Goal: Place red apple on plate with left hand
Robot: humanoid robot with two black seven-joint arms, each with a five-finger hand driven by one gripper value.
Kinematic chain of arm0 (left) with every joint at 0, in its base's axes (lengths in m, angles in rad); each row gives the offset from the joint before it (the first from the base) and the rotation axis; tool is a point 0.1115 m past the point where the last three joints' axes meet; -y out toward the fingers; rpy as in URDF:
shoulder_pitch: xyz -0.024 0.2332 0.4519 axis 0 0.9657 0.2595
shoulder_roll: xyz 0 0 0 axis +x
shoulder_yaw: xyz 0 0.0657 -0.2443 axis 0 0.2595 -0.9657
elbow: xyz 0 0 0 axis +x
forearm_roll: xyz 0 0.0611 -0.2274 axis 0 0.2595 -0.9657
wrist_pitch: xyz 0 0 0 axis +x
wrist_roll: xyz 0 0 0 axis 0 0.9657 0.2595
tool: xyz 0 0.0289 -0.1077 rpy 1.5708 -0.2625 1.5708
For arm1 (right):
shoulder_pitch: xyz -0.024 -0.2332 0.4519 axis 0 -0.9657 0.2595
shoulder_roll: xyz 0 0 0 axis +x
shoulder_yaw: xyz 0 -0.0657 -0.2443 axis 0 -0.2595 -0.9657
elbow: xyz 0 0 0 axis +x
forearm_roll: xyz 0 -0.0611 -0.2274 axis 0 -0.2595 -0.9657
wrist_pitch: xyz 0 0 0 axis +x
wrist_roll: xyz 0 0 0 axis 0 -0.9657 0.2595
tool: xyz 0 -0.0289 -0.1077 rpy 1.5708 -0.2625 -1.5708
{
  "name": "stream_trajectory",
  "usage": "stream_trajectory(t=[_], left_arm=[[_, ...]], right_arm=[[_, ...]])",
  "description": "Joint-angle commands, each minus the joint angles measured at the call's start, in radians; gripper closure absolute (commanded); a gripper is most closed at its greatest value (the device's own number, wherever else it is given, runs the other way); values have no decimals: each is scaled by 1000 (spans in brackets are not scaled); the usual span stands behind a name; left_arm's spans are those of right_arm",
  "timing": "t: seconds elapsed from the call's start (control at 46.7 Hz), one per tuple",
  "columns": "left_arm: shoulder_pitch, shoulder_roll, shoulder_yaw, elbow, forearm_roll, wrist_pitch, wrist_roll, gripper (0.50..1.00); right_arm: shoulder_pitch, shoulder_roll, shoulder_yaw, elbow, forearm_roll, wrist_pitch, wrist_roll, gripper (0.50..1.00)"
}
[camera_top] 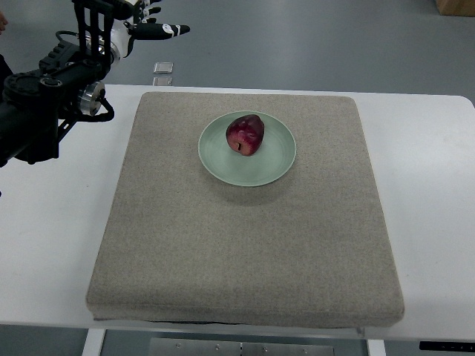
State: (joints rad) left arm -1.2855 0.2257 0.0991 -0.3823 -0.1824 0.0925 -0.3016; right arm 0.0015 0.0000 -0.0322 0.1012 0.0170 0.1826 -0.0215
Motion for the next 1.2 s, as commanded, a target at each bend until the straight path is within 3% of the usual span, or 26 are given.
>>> stream_trajectory(t=[0.0, 0.15, 0.3, 0.514, 0.578, 0.792, 0.899, 1.177], left_arm=[[0, -8, -27, 16, -109, 3, 7, 542], [0, -11, -125, 17, -180, 59, 45, 542], [5, -43, -200, 22, -201, 105, 137, 544], [11, -55, -246, 80, -276, 86, 196, 542], [12, -55, -256, 97, -336, 27, 208, 540], [38, -57, -265, 183, -420, -295, 208, 538], [60, -57, -295, 184, -422, -378, 208, 538], [91, -71, -338, 186, -422, -507, 193, 512]], right_arm=[[0, 0, 0, 0, 0, 0, 0, 568], [0, 0, 0, 0, 0, 0, -1, 568], [0, 0, 0, 0, 0, 0, 0, 568], [0, 0, 0, 0, 0, 0, 0, 568], [0, 0, 0, 0, 0, 0, 0, 568], [0, 0, 0, 0, 0, 0, 0, 568], [0, 0, 0, 0, 0, 0, 0, 568], [0, 0, 0, 0, 0, 0, 0, 570]])
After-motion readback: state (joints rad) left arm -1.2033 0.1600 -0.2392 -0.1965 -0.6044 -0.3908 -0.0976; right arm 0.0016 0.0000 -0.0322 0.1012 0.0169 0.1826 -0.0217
